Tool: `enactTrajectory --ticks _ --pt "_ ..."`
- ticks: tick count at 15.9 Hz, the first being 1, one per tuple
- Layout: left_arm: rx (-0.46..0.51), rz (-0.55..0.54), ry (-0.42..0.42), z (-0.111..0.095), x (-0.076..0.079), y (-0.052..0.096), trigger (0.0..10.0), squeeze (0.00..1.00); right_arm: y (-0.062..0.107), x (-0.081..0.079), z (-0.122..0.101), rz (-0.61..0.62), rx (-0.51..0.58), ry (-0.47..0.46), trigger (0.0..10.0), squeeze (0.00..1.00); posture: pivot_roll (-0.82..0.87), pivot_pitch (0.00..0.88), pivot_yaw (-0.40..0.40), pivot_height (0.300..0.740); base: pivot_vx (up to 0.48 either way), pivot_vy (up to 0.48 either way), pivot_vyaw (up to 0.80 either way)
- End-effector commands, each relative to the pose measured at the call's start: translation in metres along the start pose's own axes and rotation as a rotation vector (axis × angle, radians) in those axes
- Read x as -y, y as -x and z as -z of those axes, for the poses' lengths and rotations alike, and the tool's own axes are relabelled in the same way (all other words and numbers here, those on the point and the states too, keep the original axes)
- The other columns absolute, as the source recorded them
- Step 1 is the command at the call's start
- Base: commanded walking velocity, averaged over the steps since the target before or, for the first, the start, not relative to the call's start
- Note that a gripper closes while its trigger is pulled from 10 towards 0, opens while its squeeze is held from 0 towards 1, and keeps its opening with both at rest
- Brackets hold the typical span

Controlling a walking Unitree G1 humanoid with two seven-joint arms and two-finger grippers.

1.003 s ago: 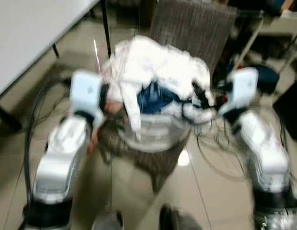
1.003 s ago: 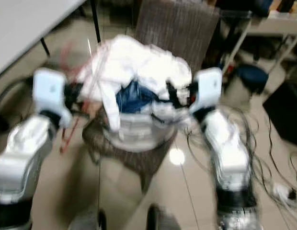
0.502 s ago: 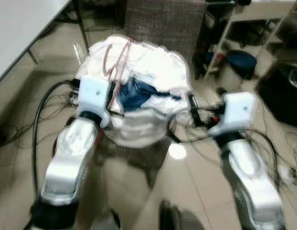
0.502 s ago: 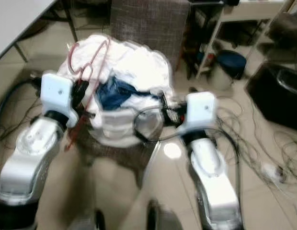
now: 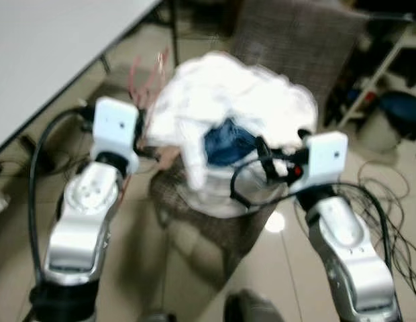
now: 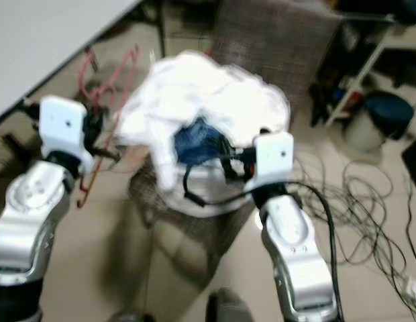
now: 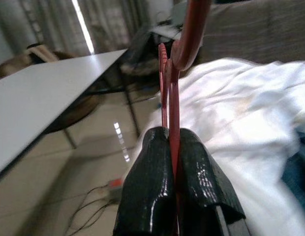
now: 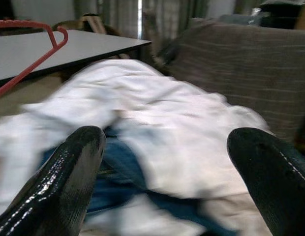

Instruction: Hang hanger

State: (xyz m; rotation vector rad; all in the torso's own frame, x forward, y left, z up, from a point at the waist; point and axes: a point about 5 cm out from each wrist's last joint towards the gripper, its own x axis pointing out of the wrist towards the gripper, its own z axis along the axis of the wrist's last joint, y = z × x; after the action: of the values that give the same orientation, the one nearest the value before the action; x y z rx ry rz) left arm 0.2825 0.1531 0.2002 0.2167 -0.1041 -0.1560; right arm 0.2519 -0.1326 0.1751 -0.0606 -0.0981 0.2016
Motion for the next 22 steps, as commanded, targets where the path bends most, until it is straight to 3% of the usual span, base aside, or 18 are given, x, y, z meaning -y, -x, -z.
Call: enactTrajectory --ticks 1,3,4,5,10,12,13,14,17,18,19,20,22 --pt "0.013 0.002 -0.006 -0.003 0.000 0.001 10.0 0.00 0.000 0.003 -0.002 0.005 0.002 0.003 10.0 0.00 -0.09 0.115 -0.016 0.740 0.360 0.000 0.00" --pt "0.012 -0.017 0.001 -0.002 -0.003 0.001 10.0 0.00 -0.001 0.004 -0.002 -0.015 -0.005 0.018 10.0 0.00 -0.09 0.113 -0.018 0.740 0.341 0.000 0.00" --pt "0.006 -0.015 0.004 0.000 -0.004 0.002 10.0 0.00 -0.002 0.005 -0.001 -0.035 -0.021 0.097 10.0 0.00 -0.09 0.112 -0.018 0.740 0.000 0.000 0.00" --pt "-0.020 -0.014 0.042 0.003 -0.004 0.003 10.0 0.00 -0.002 0.005 0.000 -0.029 -0.033 0.066 10.0 0.00 -0.09 0.110 -0.020 0.740 0.000 0.000 0.00" --pt "-0.033 0.023 0.053 0.007 0.001 0.004 10.0 0.00 -0.006 0.019 0.006 0.028 -0.168 0.010 10.0 0.00 -0.10 0.100 -0.026 0.740 0.000 0.000 0.00" --pt "-0.046 0.022 0.058 0.010 0.001 0.003 10.0 0.00 -0.010 0.029 0.011 0.006 -0.249 0.063 10.0 0.00 -0.10 0.096 -0.022 0.740 0.000 0.000 0.00" --pt "-0.046 0.020 0.058 0.011 0.000 0.002 10.0 0.00 -0.013 0.037 0.014 -0.015 -0.279 0.059 10.0 0.35 -0.10 0.095 -0.021 0.740 0.000 0.000 0.00" --pt "-0.032 0.035 0.063 0.008 0.000 0.001 10.0 0.00 -0.018 0.047 0.013 -0.017 -0.282 -0.010 10.0 1.00 -0.10 0.094 -0.020 0.740 0.000 0.000 0.00" --pt "-0.010 0.100 0.074 0.005 0.002 0.000 10.0 0.00 -0.029 0.064 0.011 0.005 -0.308 -0.001 10.0 1.00 -0.09 0.090 -0.012 0.740 0.000 0.000 0.00" --pt "0.001 0.117 0.089 0.003 0.003 0.000 10.0 0.00 -0.032 0.077 0.009 0.039 -0.314 0.059 10.0 1.00 -0.08 0.083 -0.008 0.740 0.000 0.000 0.00" --pt "0.003 0.150 0.101 0.003 0.003 0.000 10.0 0.00 -0.033 0.105 0.005 0.097 -0.286 0.076 10.0 0.73 -0.08 0.077 -0.001 0.740 0.000 0.000 0.00" --pt "0.002 0.166 0.099 0.003 0.003 0.001 10.0 0.00 -0.033 0.112 0.002 0.094 -0.250 0.040 10.0 0.00 -0.08 0.076 0.004 0.740 0.000 0.000 0.00" --pt "0.001 0.192 0.088 0.005 0.001 0.001 10.0 0.00 -0.030 0.127 -0.002 0.072 -0.189 0.012 10.0 0.00 -0.08 0.071 0.007 0.740 0.000 0.000 0.00"
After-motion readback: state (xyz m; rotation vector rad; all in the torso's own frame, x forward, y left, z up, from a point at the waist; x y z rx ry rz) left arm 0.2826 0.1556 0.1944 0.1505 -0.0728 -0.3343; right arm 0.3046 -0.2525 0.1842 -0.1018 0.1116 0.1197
